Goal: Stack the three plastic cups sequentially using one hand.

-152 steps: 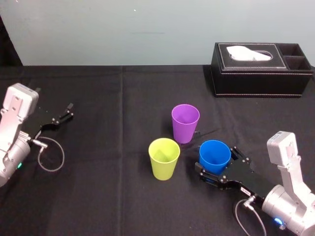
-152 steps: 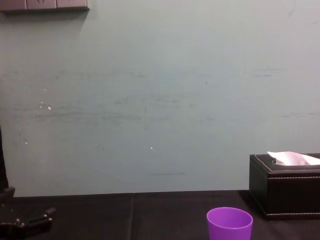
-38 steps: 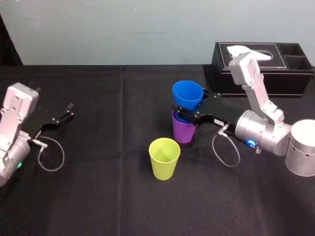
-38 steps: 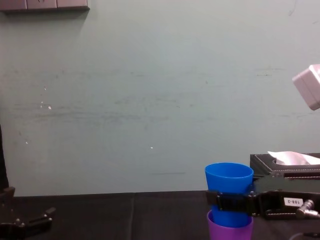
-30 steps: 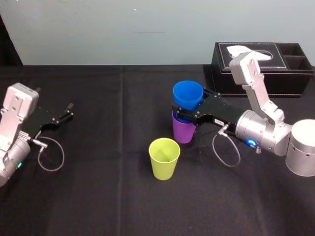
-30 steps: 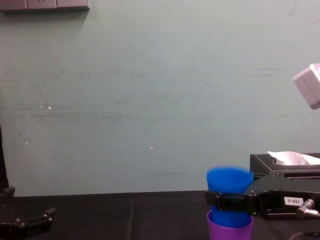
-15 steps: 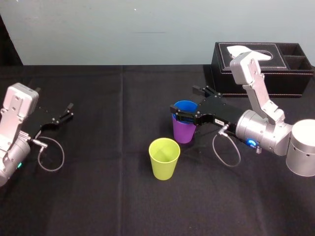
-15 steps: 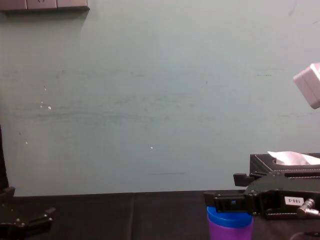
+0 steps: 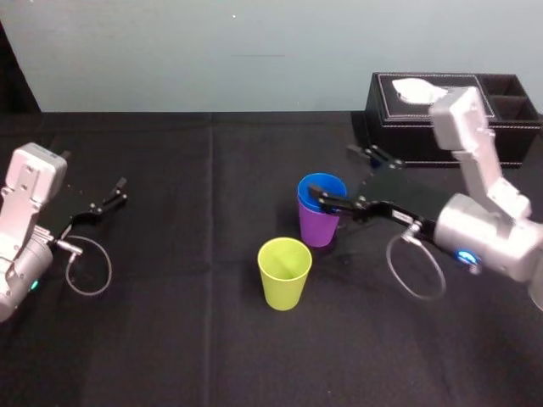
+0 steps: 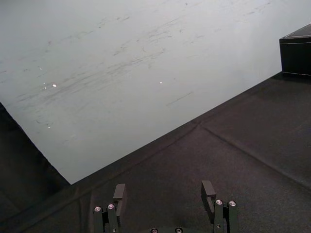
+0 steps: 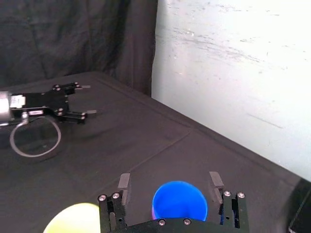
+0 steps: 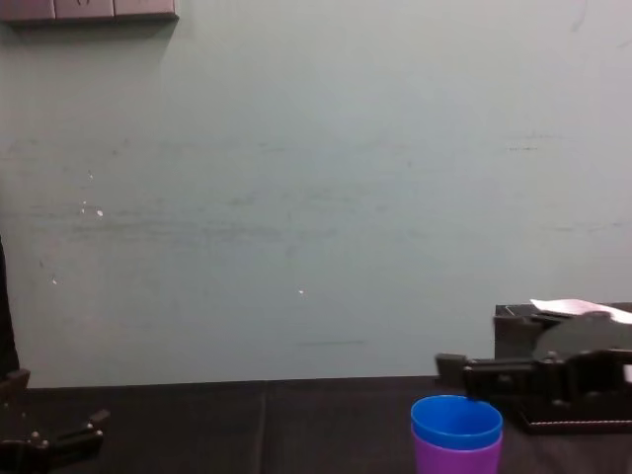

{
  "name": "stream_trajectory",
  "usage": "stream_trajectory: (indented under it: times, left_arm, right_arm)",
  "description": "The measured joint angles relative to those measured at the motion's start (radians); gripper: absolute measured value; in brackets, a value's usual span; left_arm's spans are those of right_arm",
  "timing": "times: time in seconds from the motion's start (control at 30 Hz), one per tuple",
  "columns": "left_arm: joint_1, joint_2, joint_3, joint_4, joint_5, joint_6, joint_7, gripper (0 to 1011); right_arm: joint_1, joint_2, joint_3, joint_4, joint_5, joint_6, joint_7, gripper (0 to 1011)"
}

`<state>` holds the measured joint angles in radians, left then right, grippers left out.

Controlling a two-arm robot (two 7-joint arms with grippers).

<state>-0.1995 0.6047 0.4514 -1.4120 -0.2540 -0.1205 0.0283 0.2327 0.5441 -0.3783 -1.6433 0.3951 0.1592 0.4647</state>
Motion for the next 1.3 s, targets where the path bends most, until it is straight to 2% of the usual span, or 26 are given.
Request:
stream_trajectory:
  times: [0.17, 0.27, 0.37, 0.5, 0.6, 0.73, 0.9, 1.3]
  left_arm:
    - [0.000, 0.000, 0.000, 0.000, 0.000, 0.000, 0.000, 1011]
    - [0.000, 0.000, 0.000, 0.000, 0.000, 0.000, 0.000, 1011]
    - [0.000, 0.000, 0.000, 0.000, 0.000, 0.000, 0.000, 1011]
    - [0.000, 0.000, 0.000, 0.000, 0.000, 0.000, 0.000, 1011]
    - [0.000, 0.000, 0.000, 0.000, 0.000, 0.000, 0.000, 1011]
    - [0.000, 0.000, 0.000, 0.000, 0.000, 0.000, 0.000, 1012]
    - [0.000, 0.000, 0.000, 0.000, 0.000, 0.000, 0.000, 1011]
    - [0.000, 0.000, 0.000, 0.000, 0.000, 0.000, 0.000, 1011]
  right_arm:
    - [-0.102, 0.074, 0.051, -0.088, 0.052, 0.002, 0.011, 1000]
    - [-0.148, 0.109, 0.069, -0.120, 0.072, 0.001, 0.021, 1000]
    - [-0.219, 0.162, 0.086, -0.158, 0.095, -0.004, 0.038, 1000]
    - [-0.278, 0.196, 0.091, -0.177, 0.104, -0.018, 0.046, 1000]
    - [-0.313, 0.208, 0.088, -0.181, 0.107, -0.031, 0.047, 1000]
    - [-0.340, 0.205, 0.075, -0.182, 0.108, -0.042, 0.046, 1000]
    - [-0.343, 0.184, 0.048, -0.170, 0.099, -0.048, 0.041, 1000]
    - [-0.280, 0.120, -0.024, -0.115, 0.040, -0.057, 0.035, 1000]
